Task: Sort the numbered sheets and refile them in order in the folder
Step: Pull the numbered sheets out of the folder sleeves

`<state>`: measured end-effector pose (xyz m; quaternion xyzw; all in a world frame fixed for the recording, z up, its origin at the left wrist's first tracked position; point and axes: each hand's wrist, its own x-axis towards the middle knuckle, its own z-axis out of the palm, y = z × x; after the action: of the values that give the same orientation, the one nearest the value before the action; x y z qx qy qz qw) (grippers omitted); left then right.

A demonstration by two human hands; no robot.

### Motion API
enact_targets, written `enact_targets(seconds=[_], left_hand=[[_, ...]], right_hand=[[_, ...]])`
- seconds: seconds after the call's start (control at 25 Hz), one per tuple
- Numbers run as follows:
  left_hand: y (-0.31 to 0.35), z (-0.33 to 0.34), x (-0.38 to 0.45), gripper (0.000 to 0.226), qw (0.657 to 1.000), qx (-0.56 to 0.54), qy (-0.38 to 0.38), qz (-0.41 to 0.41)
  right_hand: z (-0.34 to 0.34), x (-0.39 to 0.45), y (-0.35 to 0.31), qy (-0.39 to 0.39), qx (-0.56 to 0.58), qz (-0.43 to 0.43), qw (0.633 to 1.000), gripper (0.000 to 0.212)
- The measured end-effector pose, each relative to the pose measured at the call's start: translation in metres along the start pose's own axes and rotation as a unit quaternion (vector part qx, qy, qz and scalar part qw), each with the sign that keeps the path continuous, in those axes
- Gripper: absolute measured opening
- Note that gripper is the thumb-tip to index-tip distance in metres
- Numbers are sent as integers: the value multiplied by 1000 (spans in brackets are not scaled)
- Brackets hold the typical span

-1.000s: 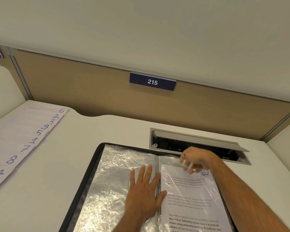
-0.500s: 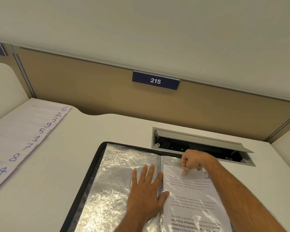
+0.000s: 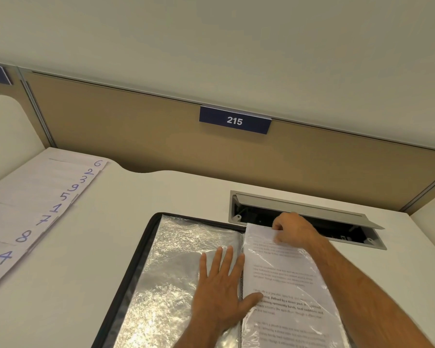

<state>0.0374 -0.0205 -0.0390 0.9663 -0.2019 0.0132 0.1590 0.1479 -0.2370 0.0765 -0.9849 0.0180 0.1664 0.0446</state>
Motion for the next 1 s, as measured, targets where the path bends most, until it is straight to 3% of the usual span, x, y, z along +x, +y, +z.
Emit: enact_targets(seconds=[0.56,0.76,1.0], left_hand=[[1,-1,2,98,1000,9,11,0],[1,-1,1,97,1000,15,15,1],[1,1,0,97,1000,16,12,1]], right_hand=[[-41,25,-4,189,-167,-54,966,16],[-63,28,-3,228,-177,-51,956,14],[-103,20,5,344,-174,-73,920,15]])
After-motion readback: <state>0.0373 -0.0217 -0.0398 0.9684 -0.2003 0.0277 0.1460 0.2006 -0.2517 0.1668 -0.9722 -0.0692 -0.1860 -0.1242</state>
